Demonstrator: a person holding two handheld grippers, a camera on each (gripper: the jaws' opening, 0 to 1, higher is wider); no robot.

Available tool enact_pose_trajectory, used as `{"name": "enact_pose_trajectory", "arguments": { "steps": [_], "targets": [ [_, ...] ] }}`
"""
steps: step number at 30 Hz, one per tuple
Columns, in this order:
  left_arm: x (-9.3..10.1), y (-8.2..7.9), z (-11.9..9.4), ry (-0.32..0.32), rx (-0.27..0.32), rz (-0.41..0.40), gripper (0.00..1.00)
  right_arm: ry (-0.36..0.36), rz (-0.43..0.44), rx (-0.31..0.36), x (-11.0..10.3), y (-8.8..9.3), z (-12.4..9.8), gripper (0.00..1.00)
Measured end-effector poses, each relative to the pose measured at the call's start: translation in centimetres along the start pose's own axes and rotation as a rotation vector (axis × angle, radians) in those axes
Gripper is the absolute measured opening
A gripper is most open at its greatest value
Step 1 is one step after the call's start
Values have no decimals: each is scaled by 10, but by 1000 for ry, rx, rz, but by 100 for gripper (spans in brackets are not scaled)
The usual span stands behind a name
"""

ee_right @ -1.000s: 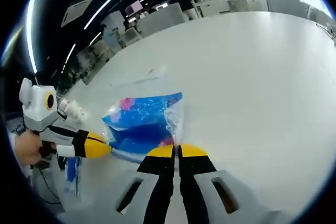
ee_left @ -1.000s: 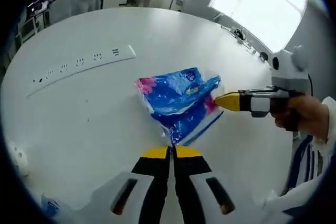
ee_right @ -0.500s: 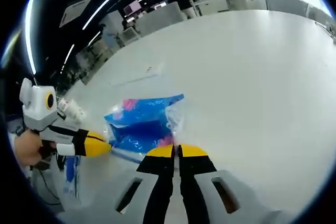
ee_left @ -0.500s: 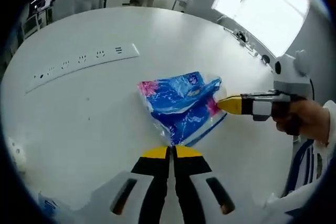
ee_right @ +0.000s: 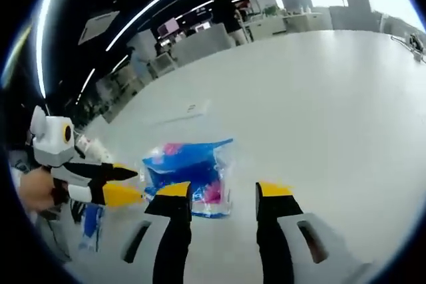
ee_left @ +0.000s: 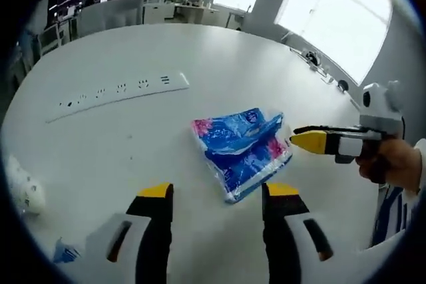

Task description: Arrange the tabletop items into an orderly group along one side of the table until the central work area is clear of visible clutter.

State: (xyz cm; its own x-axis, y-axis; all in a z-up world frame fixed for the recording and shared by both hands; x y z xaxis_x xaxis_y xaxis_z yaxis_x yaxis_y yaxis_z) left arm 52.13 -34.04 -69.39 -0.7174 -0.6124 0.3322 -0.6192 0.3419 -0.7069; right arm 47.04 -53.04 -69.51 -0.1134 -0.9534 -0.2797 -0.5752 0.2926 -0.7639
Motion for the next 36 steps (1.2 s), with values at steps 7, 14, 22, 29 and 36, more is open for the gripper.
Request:
{"name": "enact_pose_trajectory", "arguments": {
  "steps": [7,14,22,29,36],
  "targets": [
    [5,5,-15,-9,-1,6,78,-13,-20,9,-5,6,-18,59],
    [9,2,-30,-29,-1,22,75,-30,-6,16,-11,5,-34,58],
    [11,7,-49,-44,3,36,73,-38,1,-5,-18,11,-51,54],
    [4,29,-70,-75,1,-12,71,-55,41,-11,-22,23,-67,54],
    [-3,41,-92,-110,11,-37,69,-56,54,-36,-20,33,-78,55]
  ]
}}
Point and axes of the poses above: the point that each gripper's makers call its tool centre point, and the gripper's own axes: z roughly forward along the fingers, x roughly to its right, y roughly out of its underside, the point moved 6 cm from there along -z, roughly backward along the fingers, and after that the axes turned 10 degrees about y, right-handed, at the moved point
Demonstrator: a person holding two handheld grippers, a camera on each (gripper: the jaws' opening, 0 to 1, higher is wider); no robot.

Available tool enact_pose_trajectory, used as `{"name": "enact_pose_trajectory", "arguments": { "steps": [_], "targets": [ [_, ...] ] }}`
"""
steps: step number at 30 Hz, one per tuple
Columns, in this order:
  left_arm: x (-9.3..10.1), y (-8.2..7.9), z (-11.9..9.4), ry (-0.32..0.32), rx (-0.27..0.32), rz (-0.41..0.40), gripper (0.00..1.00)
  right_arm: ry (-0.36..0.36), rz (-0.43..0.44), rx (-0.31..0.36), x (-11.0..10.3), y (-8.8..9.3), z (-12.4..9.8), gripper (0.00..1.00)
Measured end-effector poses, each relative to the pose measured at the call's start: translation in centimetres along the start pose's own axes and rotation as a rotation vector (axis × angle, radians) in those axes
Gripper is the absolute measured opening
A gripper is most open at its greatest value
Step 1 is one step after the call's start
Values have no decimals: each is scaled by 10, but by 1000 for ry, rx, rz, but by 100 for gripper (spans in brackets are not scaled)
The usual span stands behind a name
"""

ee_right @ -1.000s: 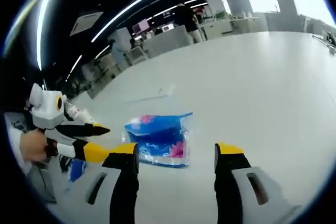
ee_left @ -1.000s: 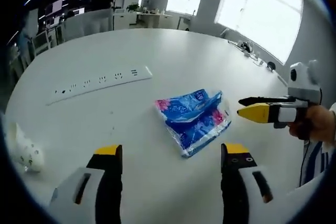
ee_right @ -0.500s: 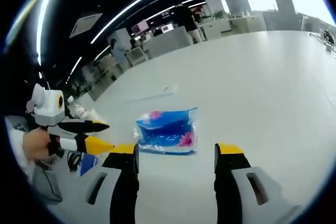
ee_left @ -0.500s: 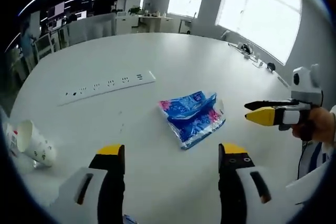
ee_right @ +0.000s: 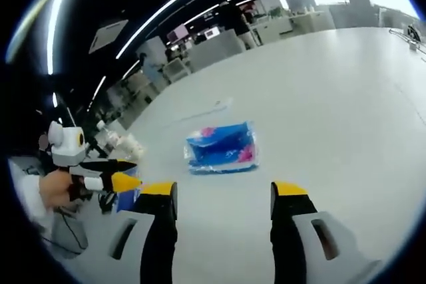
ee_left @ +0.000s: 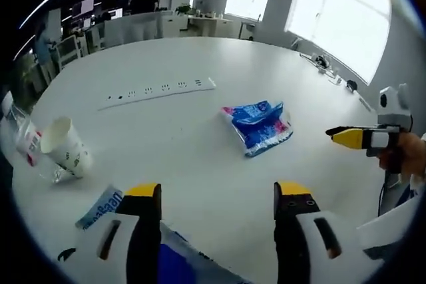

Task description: Arrange the tabletop items into an orderly group along one side of the table until the central work area is clear of visible clutter.

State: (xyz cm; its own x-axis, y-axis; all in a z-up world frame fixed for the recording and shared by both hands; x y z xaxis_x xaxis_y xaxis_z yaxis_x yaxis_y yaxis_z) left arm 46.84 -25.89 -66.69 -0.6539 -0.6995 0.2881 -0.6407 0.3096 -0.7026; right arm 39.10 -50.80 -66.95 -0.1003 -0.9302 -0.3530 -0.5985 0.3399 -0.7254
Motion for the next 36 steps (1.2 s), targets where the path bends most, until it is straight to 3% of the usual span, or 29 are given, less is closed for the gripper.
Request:
{"name": "enact_pose_trajectory", "arguments": {
  "steps": [10,19,22,31,36],
  "targets": [
    [-7,12,-12,-29,-14,-12,68,-3,61,-34,1,14,-12,56],
    [-5,10,-9,-22,-12,0,68,-5,96,-52,4,16,-13,56],
    [-9,10,-10,-23,-16,4,67,-34,152,-63,-1,17,-13,56],
    [-45,14,-28,-70,-41,12,67,-118,177,-118,-36,35,-11,56],
    [-72,15,-41,-101,-64,26,66,-195,133,-184,-64,51,-9,56]
  ]
}}
Point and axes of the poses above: the point that each gripper's makers call its tool centre point, and the gripper's own axes: z roughly forward along the fingers, x roughly to its right, y roughly out of its underside, the point moved 6 cm from there along -z, roughly backward along the fingers, and after that the axes turned 10 degrees about y, right-handed, at the moved point
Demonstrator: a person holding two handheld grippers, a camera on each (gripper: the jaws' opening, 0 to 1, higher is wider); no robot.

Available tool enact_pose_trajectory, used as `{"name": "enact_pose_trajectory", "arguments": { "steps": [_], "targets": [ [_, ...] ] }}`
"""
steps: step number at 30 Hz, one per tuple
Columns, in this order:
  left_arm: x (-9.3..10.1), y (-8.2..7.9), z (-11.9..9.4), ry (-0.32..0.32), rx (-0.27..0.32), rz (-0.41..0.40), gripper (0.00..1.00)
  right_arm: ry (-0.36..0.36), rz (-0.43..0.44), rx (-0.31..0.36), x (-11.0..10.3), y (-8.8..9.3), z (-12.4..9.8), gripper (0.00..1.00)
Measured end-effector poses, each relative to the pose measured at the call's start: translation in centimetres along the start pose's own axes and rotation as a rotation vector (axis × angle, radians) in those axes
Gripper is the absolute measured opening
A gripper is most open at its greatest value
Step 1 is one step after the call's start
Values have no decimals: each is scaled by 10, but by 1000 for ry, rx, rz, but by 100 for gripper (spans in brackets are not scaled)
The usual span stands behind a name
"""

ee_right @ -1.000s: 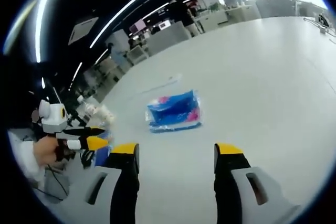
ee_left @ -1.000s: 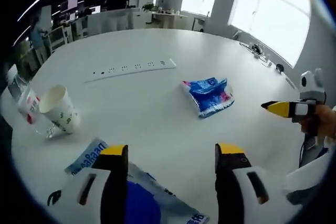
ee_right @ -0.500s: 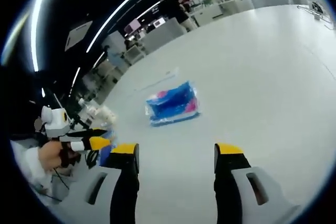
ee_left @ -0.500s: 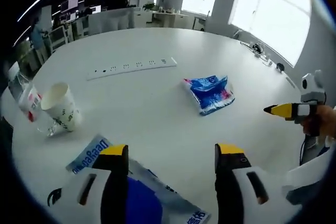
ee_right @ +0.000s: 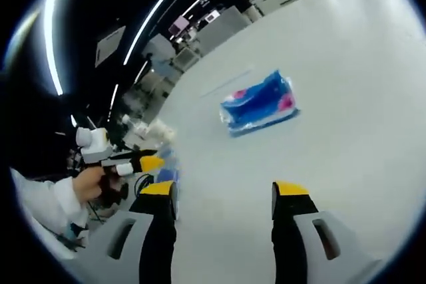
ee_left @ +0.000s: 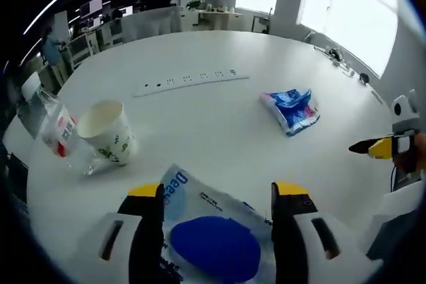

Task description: Arrange the tabletop items into an orderly group along one side of the table until the central work area is clear of visible clutter.

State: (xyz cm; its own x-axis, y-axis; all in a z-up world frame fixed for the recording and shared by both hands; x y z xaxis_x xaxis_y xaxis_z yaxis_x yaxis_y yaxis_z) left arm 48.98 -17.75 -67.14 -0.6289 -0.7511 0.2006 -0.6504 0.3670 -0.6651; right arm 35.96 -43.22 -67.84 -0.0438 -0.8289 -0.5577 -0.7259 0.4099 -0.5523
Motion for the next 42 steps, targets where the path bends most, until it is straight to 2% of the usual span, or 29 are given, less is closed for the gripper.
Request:
{"name": "enact_pose_trajectory", "arguments": {
  "steps": [8,9,16,20,21,24,26,28,29,35,37,42],
  "targets": [
    [-31,5,-10,-37,-14,-16,64,-116,-21,-112,-40,28,15,56],
    [-32,6,-11,-38,-16,-19,64,-114,-40,-100,-41,28,18,56],
    [-44,11,-13,-19,-50,-8,64,-175,-43,-183,-63,49,22,55],
    [-54,14,-10,-5,-62,-43,60,-216,19,-224,-71,58,24,53],
    [-55,15,-9,-2,-63,-45,59,-237,46,-253,-74,62,23,52],
    [-57,18,-5,6,-80,-55,59,-252,79,-268,-76,66,25,51],
    [-58,19,-3,11,-86,-59,59,-260,146,-289,-80,69,26,51],
    [-58,20,-1,23,-88,-72,59,-274,177,-324,-83,75,28,52],
    [-58,20,0,25,-91,-74,59,-286,176,-366,-85,81,29,51],
    [-55,21,3,54,-87,-94,56,-297,189,-407,-99,90,39,49],
    [-54,23,3,49,-96,-90,55,-274,235,-430,-104,93,43,47],
    [-52,25,2,65,-102,-92,48,-274,277,-428,-115,92,56,44]
  ]
}}
Point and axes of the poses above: the point that each gripper's makers call its tool centre point, and the gripper's own axes: z roughly forward along the fingers, x roughly to its right, y roughly out of its underside, the point moved 6 cm from there along -z, roughly backward along the fingers, and after that the axes turned 10 degrees about y, right-handed, at the moved point
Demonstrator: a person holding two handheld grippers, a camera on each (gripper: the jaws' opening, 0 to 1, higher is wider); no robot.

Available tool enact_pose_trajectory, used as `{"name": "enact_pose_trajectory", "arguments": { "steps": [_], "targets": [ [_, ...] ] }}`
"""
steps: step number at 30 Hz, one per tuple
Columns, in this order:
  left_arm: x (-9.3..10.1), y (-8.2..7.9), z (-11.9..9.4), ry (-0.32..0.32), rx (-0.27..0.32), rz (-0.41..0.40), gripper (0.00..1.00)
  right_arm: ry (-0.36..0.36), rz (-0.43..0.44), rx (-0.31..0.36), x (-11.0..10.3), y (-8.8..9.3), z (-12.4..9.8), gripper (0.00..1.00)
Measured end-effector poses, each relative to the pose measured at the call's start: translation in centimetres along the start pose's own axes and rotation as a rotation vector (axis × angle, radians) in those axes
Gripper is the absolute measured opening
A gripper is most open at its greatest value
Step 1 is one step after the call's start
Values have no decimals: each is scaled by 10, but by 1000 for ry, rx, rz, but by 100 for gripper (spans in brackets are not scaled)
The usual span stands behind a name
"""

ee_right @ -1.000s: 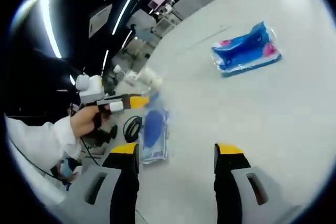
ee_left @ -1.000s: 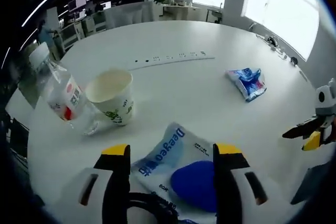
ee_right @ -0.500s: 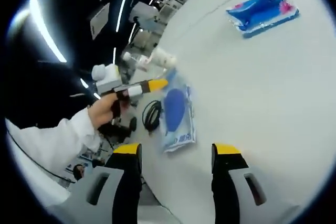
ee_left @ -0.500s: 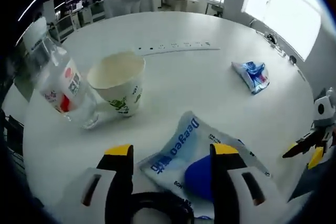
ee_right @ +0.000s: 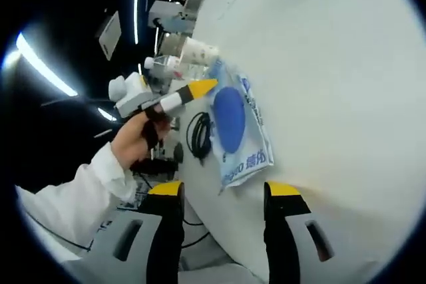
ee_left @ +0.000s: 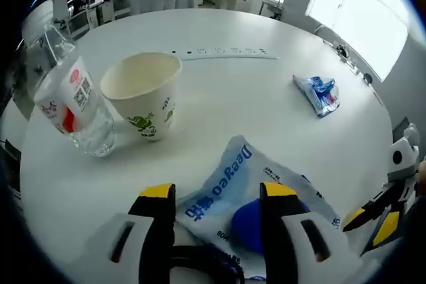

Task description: Arrange the tabletop items into an orderly group along one side of the table until the central work area is clear of visible clutter.

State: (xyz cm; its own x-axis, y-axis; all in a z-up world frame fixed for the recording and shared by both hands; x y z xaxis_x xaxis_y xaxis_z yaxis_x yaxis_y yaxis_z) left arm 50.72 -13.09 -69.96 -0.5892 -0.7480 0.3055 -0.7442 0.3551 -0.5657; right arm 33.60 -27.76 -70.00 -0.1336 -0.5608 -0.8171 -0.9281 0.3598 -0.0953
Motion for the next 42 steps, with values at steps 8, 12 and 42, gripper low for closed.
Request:
{"name": "enact_pose_trajectory", "arguments": {
  "steps": [8,12,42],
  "targets": [
    [-5,3,0,-3,-8,-16,37,111,-12,-14,3,-2,12,33],
    [-6,6,0,-19,-14,-10,32,132,9,-3,6,-3,15,24],
    [41,10,-30,187,219,-370,0,228,-55,283,31,-80,-66,0]
  ]
}}
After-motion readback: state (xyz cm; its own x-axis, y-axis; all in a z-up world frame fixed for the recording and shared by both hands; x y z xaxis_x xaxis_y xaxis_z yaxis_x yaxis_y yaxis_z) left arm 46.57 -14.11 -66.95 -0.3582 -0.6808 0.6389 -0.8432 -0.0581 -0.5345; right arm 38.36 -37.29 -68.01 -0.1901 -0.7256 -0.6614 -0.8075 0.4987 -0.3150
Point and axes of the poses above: the point that each gripper's makers call its tool centre point, and the gripper's own axes: z roughly forward along the fingers, x roughly to its right, y roughly out of its underside, the point moved 6 cm from there along -z, roughly backward along the fingers, and after that the axes turned 10 degrees about y, right-handed, at the moved point
